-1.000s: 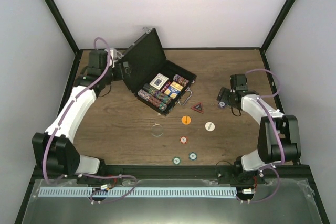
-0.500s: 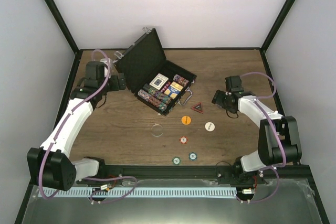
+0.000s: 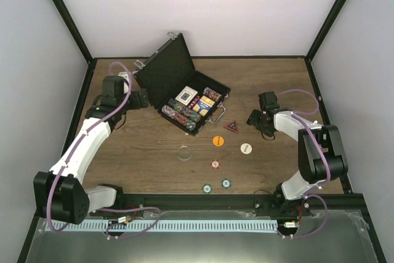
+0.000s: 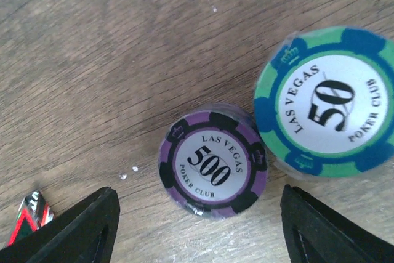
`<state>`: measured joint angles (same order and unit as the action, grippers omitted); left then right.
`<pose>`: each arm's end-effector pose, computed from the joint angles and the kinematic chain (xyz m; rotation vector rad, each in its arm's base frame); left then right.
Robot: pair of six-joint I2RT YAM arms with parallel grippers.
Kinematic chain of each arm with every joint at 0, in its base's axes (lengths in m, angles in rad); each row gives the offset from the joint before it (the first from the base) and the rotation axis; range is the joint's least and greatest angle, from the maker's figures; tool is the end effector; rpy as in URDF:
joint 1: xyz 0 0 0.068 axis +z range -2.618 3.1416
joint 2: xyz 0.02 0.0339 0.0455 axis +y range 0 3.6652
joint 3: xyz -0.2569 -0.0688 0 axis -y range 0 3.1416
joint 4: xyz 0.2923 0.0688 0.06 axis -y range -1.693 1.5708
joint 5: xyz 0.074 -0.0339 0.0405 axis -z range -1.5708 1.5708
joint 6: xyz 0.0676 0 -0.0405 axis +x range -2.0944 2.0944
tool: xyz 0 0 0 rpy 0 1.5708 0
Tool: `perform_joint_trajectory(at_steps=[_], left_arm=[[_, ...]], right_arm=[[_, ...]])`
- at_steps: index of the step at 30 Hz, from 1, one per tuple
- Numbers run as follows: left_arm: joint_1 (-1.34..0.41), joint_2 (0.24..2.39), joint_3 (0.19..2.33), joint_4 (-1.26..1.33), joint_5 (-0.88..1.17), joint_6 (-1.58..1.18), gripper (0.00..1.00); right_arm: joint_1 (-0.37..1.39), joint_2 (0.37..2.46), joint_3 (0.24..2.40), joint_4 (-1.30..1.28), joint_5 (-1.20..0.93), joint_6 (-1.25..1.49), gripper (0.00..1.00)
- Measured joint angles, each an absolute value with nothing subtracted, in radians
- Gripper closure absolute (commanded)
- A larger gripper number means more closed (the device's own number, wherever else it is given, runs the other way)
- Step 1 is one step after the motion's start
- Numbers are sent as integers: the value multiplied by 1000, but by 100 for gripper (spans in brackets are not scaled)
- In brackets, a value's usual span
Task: Pack up texas hold em set
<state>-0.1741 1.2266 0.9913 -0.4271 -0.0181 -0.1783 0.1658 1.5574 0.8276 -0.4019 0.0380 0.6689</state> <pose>0.3382 -0.0582 0.2585 -0.0146 2.2386 -0.1716 0.3304 0.0527 0.0921 0.6877 2.6298 0.1986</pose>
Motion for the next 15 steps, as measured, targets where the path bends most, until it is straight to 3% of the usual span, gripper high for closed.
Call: perform_joint_trajectory(at_steps=[15], left_arm=[[-149, 1227, 972, -396, -7, -179, 0]], right_arm=[[189, 1633, 850, -345, 108, 693, 38]])
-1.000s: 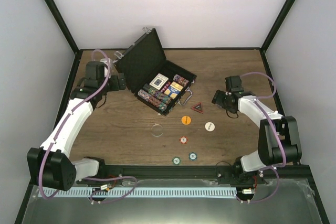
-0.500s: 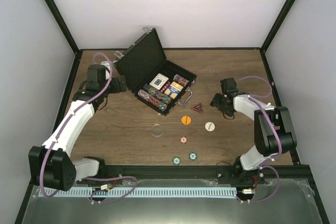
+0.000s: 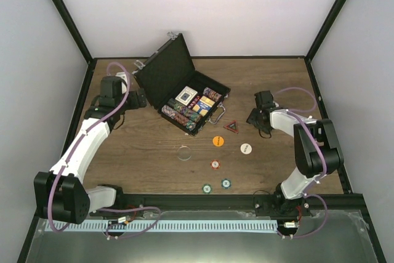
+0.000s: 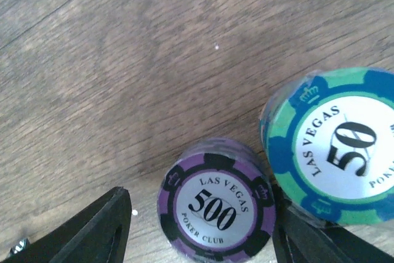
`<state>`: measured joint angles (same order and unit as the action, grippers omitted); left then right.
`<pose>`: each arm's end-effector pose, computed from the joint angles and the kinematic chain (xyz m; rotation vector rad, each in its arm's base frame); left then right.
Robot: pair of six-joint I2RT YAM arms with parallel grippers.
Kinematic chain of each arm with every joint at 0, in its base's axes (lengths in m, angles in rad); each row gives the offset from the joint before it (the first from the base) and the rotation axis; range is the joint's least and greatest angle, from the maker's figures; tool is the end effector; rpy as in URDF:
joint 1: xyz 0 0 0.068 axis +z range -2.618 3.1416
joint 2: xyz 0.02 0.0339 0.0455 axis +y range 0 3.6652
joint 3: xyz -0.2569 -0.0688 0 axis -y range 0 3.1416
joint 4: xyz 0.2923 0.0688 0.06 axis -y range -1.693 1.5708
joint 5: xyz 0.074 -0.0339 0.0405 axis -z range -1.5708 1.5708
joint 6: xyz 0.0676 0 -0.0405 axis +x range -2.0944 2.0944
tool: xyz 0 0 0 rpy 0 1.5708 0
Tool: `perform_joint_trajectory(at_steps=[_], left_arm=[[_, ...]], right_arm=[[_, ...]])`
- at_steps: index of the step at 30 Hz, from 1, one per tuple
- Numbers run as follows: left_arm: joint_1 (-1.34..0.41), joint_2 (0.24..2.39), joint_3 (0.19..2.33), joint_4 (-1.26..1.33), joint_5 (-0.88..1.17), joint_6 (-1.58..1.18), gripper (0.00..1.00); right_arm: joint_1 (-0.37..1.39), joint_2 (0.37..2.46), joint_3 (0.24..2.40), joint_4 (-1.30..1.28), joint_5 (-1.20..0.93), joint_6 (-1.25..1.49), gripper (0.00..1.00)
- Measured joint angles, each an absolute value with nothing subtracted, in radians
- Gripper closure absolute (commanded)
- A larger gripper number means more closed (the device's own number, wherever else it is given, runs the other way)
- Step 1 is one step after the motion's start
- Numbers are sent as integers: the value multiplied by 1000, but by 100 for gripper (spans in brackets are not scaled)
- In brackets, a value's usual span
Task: Pack up texas hold em set
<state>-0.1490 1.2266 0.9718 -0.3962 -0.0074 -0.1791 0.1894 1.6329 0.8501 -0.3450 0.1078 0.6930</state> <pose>0.3402 -0.0506 0.2539 -0.0376 2.2269 -0.1720 0.3412 0.0580 0.0787 0.7027 2.6000 0.1276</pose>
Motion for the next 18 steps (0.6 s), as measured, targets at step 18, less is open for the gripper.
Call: perform_joint_trajectory(at_steps=[18], left_arm=[[-138, 1226, 964, -390, 11, -179, 0]], right_arm=[[234, 1667, 855, -282, 186, 696, 56]])
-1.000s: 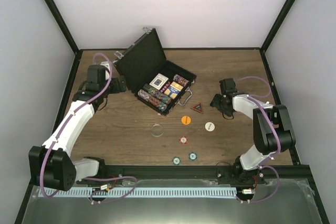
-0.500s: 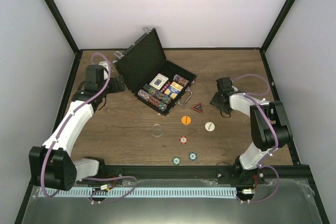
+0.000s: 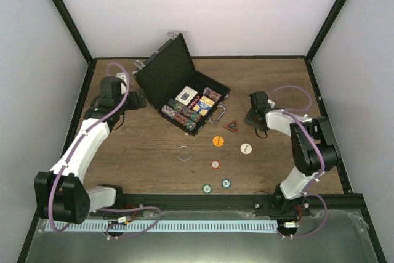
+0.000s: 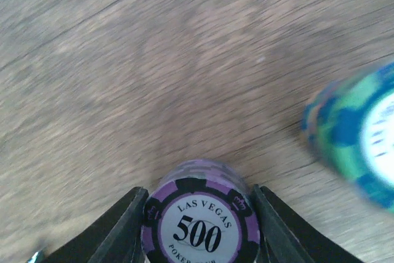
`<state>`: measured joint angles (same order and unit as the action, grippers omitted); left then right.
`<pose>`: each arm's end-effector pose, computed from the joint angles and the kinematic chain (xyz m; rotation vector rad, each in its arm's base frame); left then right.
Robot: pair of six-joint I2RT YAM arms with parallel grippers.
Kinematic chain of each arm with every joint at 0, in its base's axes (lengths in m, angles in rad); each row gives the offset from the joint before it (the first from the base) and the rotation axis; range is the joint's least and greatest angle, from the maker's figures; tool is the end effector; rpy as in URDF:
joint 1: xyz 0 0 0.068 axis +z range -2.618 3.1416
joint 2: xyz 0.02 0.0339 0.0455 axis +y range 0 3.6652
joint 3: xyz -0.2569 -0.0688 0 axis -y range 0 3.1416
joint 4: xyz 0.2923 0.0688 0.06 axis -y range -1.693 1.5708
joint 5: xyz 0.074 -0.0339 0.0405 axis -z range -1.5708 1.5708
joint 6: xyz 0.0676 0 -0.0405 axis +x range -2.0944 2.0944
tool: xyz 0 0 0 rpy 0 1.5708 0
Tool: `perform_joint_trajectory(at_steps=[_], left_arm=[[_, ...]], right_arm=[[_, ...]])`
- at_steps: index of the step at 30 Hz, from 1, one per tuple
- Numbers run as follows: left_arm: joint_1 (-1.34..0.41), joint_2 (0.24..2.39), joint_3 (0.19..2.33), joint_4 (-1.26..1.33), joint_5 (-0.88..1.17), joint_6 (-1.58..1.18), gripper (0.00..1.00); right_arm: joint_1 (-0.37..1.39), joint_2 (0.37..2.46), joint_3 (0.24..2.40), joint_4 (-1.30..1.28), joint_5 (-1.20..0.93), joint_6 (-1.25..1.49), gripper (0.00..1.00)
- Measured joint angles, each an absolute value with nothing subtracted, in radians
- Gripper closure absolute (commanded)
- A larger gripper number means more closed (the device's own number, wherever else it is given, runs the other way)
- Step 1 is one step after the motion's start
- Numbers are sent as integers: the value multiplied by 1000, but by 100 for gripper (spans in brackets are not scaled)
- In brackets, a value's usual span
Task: Pack up texas hold em set
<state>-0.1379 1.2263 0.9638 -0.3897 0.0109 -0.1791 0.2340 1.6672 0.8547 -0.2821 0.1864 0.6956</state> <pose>0.3403 -0.0480 0.2515 -0.0399 2.2290 -0.1860 0.3469 0.0698 0.0735 0.6607 2.5503 0.0665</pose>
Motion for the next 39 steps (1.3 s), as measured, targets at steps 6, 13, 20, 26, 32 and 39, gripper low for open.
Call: perform_joint_trajectory(at_steps=[6, 13, 20, 26, 32, 39], left_arm=[[-141, 1226, 946, -386, 83, -207, 1], [-254, 1216, 903, -324, 220, -361, 3], [-476, 1292, 888, -145, 390, -575, 4], [-545, 1419, 888, 2, 524, -715, 6], [-559, 1514, 888, 60, 626, -778, 11], [-602, 1573, 894, 72, 699, -780, 21]], right_arm=[[333, 1634, 848, -307, 92, 645, 58], [451, 1473, 783, -297, -28, 511, 61], [503, 1305, 684, -187, -152, 361, 61], [582, 1175, 583, -43, -242, 267, 61], [625, 1134, 554, 59, -284, 210, 62], [626, 1134, 554, 118, -306, 191, 61]])
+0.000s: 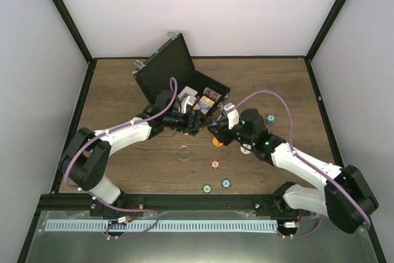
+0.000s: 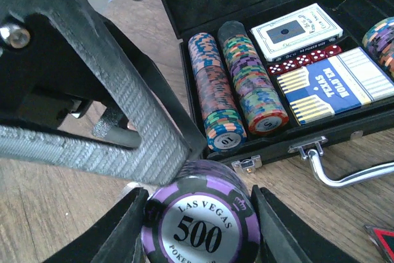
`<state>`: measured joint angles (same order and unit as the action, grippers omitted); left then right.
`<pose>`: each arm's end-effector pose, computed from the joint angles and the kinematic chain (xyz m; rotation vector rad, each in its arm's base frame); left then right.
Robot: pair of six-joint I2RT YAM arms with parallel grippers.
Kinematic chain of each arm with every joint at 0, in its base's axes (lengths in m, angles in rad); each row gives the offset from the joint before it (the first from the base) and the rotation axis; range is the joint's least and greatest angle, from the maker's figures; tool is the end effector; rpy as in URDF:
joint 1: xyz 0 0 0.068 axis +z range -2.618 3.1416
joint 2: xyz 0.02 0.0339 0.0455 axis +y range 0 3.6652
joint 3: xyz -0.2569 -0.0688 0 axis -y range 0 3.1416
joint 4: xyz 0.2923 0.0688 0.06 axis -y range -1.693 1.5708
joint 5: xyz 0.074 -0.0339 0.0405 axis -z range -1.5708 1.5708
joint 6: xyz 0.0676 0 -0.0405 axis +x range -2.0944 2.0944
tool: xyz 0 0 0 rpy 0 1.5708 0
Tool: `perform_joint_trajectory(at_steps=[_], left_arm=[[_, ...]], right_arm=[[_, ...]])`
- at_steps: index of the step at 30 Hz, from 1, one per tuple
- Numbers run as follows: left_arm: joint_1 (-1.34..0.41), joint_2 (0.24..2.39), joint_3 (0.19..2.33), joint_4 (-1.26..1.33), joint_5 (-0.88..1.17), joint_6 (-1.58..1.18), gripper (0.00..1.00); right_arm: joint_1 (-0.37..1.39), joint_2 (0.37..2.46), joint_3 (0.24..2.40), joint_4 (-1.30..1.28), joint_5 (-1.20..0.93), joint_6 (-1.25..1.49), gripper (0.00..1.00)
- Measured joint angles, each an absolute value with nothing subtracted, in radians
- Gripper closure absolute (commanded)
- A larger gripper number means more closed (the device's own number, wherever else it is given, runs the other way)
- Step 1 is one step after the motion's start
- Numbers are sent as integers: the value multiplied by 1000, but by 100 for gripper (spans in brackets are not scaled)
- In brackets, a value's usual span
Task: Pack up texas hold em set
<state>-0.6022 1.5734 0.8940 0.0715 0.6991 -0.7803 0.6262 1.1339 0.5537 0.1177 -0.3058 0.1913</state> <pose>0.2959 -0.2562 0.1616 0.2422 2.4348 -1.4756 0.2413 0.1997 0.1744 -0.6489 2.0083 0.8139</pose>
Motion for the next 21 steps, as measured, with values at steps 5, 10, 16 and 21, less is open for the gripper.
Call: perform_joint_trajectory(at_steps=[5, 10, 16, 21], left_arm=[[-611, 1593, 910, 66, 719, -774, 27], [-625, 1628, 960, 52, 721, -754, 40], [-640, 1649, 997, 36, 728, -736, 63], [-652, 1650, 1001, 30, 732, -725, 78]], right_arm=[[626, 1135, 552, 121, -316, 191, 61], [627, 1135, 552, 131, -337, 191, 61], [627, 1135, 550, 136, -342, 191, 61], [632, 1135, 535, 136, -342, 191, 61]])
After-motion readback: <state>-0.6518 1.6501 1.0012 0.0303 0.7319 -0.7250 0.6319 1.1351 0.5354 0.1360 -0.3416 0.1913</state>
